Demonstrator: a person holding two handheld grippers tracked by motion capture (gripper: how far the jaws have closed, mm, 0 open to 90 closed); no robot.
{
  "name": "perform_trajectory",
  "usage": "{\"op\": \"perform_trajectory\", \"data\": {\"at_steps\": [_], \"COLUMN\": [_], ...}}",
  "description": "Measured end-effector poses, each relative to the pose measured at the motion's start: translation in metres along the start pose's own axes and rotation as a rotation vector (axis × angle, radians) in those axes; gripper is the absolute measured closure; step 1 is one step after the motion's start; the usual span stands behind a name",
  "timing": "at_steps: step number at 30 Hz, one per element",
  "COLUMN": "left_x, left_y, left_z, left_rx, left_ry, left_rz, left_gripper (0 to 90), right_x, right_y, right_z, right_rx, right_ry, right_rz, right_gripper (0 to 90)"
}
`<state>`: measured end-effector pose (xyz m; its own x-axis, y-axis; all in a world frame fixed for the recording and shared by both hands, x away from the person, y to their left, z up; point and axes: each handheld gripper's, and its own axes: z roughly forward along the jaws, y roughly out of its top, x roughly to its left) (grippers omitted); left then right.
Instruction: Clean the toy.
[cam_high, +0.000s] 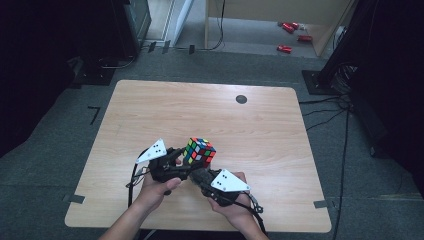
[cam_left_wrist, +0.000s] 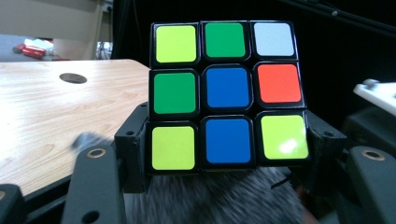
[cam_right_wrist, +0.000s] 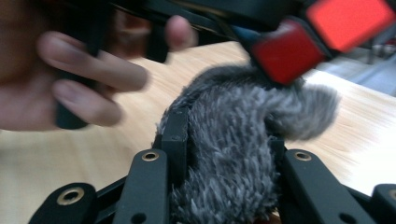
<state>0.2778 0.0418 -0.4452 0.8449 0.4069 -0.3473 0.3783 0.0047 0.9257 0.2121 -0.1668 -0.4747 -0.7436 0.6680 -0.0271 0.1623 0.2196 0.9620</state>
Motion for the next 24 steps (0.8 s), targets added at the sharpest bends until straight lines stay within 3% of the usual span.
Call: {"op": "perform_trajectory", "data": {"at_steps": [2, 5, 12, 19, 22, 24], "left_x": [-0.001, -0.002, -0.002, -0.004, -0.002, 0.001], "left_y": [-0.002, -0.001, 0.001, 0.000, 0.003, 0.005], "left_z": [0.002, 0.001, 0.000, 0.002, -0.001, -0.004], "left_rx": [0.026, 0.022, 0.000, 0.034, 0.028, 0.022], "left_ry": [0.022, 0.010, 0.003, -0.001, -0.002, 0.001], "left_rz": [0.025, 0.027, 0.011, 0.028, 0.021, 0.022], "left_gripper": [35.3, 35.4, 35.3, 35.4, 35.4, 35.4], "right_x": [0.004, 0.007, -0.014, 0.001, -0.006, -0.015], "right_y": [0.002, 0.005, 0.000, 0.005, 0.005, 0.002], "right_z": [0.000, 0.000, -0.006, 0.000, -0.002, -0.005], "right_rx": [-0.015, -0.013, -0.005, -0.021, -0.022, -0.024], "right_ry": [0.032, 0.023, -0.065, 0.010, 0.012, -0.022], "right_rz": [-0.010, -0.034, 0.076, 0.075, 0.103, 0.130], "right_gripper": [66.2, 66.5, 66.7, 66.6, 67.0, 66.8]}}
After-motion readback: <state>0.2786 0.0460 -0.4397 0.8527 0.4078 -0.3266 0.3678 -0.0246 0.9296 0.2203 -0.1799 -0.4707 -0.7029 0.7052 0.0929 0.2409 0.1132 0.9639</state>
